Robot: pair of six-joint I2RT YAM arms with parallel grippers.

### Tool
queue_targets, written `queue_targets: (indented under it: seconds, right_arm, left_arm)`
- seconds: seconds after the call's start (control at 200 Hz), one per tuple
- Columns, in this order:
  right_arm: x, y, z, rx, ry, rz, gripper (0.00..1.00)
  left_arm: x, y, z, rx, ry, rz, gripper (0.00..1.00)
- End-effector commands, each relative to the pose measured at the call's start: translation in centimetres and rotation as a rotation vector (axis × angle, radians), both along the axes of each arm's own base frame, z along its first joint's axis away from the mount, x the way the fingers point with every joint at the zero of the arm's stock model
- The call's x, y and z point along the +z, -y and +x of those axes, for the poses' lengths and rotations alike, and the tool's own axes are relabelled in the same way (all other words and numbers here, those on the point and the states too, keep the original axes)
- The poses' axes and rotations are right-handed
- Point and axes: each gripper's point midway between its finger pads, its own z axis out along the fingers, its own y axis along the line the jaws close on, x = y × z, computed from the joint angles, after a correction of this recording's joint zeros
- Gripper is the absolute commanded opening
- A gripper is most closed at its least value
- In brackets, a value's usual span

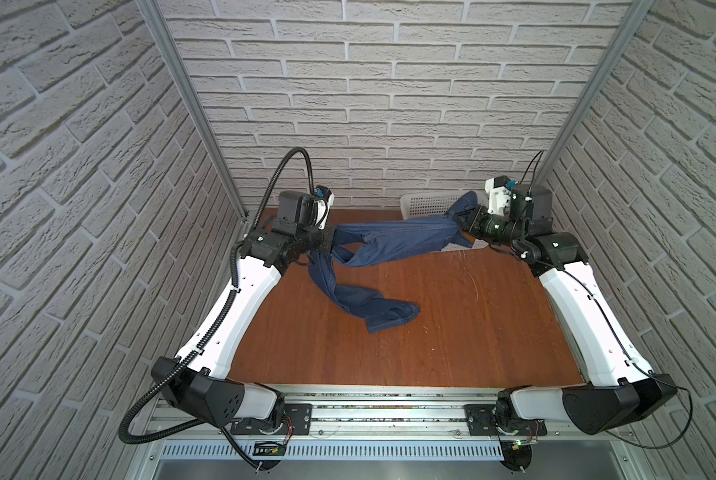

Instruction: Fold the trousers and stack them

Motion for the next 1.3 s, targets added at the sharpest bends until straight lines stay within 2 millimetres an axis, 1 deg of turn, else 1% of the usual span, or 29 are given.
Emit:
queue_targets:
  seconds: [0.0,0.015,0.03,0.035,0.08,0.09,0.115,0.175,0.22,0.29,0.34,0.37,0.375,0.38,0.39,0.395,0.405,0.425,0.44,0.505,0.59,0.665,0.75,0.82,0.885,0.97,1.08,1.23,1.295]
  right_arm:
    - [-5.1,8.2,-1.2,-0.263,-0.092,-0.177,0.05]
    - [-6.0,8.5,-1.6,-0.27,-0.107,-0.184,0.06]
    - [-6.2,8.6,-1.8,-0.274,-0.11,-0.187,0.06]
    - [-6.7,8.8,-1.9,-0.278,-0.121,-0.191,0.06]
    - [-8.3,9.5,-2.7,-0.305,-0.152,-0.208,0.06]
    - [-8.7,9.8,-3.0,-0.314,-0.16,-0.214,0.06]
    - [-9.5,10.1,-3.4,-0.325,-0.178,-0.223,0.06]
    - [-11.8,10.8,-4.7,-0.353,-0.231,-0.248,0.05]
    - [-13.4,11.2,-5.7,-0.372,-0.281,-0.261,0.06]
    - [-15.7,11.4,-7.3,-0.386,-0.357,-0.264,0.08]
    - [-17.1,11.1,-8.6,-0.382,-0.407,-0.254,0.17]
    - [-17.8,11.0,-9.3,-0.378,-0.431,-0.245,0.28]
    - [-17.8,11.0,-9.3,-0.378,-0.431,-0.245,0.28]
    - [-18.0,10.9,-9.6,-0.378,-0.44,-0.245,0.33]
    - [-18.1,10.9,-9.8,-0.379,-0.444,-0.245,0.37]
    - [-18.1,10.9,-9.8,-0.379,-0.444,-0.245,0.37]
    - [-18.3,11.0,-10.1,-0.383,-0.455,-0.245,0.42]
    - [-18.4,11.0,-10.6,-0.386,-0.464,-0.245,0.47]
    - [-18.5,11.0,-10.9,-0.387,-0.471,-0.243,0.51]
    - [-18.1,11.2,-12.2,-0.405,-0.478,-0.245,0.6]
    - [-16.5,11.3,-12.9,-0.431,-0.442,-0.229,0.66]
    - [-14.9,11.6,-12.8,-0.466,-0.399,-0.207,0.7]
    - [-13.1,11.5,-11.6,-0.467,-0.33,-0.187,0.72]
    - [-12.6,11.2,-10.4,-0.458,-0.313,-0.17,0.71]
    - [-12.8,11.2,-9.5,-0.462,-0.336,-0.16,0.71]
    - [-13.8,11.1,-8.1,-0.46,-0.391,-0.159,0.71]
    - [-16.2,11.1,-6.5,-0.449,-0.488,-0.182,0.71]
    - [-19.8,11.5,-4.9,-0.456,-0.619,-0.216,0.74]
    - [-20.9,11.4,-4.1,-0.451,-0.649,-0.216,0.75]
  left_arm:
    - [-5.1,-5.3,-1.8,0.201,-0.097,0.092,0.0]
    - [-5.6,-5.2,-2.1,0.202,-0.105,0.087,0.0]
    - [-6.4,-5.1,-2.5,0.2,-0.121,0.084,0.0]
    - [-6.7,-5.0,-2.6,0.198,-0.128,0.083,0.0]
    - [-8.8,-4.6,-3.8,0.192,-0.167,0.072,0.0]
    - [-9.0,-4.5,-4.0,0.192,-0.169,0.067,0.0]
    - [-10.2,-4.1,-4.7,0.183,-0.193,0.063,0.01]
    - [-12.3,-3.5,-6.4,0.178,-0.238,0.051,0.05]
    - [-13.6,-2.9,-7.5,0.175,-0.271,0.034,0.08]
    - [-14.8,-2.0,-9.3,0.163,-0.306,0.004,0.15]
    - [-15.3,-1.9,-10.4,0.17,-0.324,-0.01,0.2]
    - [-15.5,-1.9,-11.1,0.18,-0.337,-0.025,0.27]
    - [-15.6,-1.9,-11.2,0.181,-0.338,-0.027,0.29]
    - [-15.6,-2.0,-11.2,0.182,-0.339,-0.028,0.3]
    - [-15.6,-2.0,-11.4,0.185,-0.342,-0.033,0.34]
    - [-15.6,-2.0,-11.5,0.187,-0.344,-0.035,0.36]
    - [-15.7,-2.1,-11.8,0.191,-0.347,-0.039,0.4]
    - [-15.7,-2.2,-12.1,0.198,-0.35,-0.046,0.48]
    - [-15.6,-2.4,-12.4,0.203,-0.352,-0.051,0.51]
    - [-15.1,-2.9,-13.4,0.221,-0.349,-0.076,0.59]
    - [-14.0,-3.8,-14.0,0.247,-0.321,-0.086,0.68]
    - [-13.0,-4.3,-13.9,0.268,-0.298,-0.086,0.71]
    - [-12.7,-4.4,-13.4,0.284,-0.285,-0.076,0.72]
    - [-12.8,-4.0,-12.7,0.28,-0.283,-0.079,0.72]
    - [-13.0,-3.5,-12.0,0.283,-0.287,-0.083,0.71]
    - [-13.1,-2.8,-11.1,0.278,-0.28,-0.102,0.7]
    - [-13.6,-2.1,-10.3,0.273,-0.288,-0.114,0.71]
    - [-14.6,-2.2,-10.1,0.289,-0.307,-0.093,0.73]
    - [-14.9,-2.5,-10.2,0.3,-0.309,-0.081,0.74]
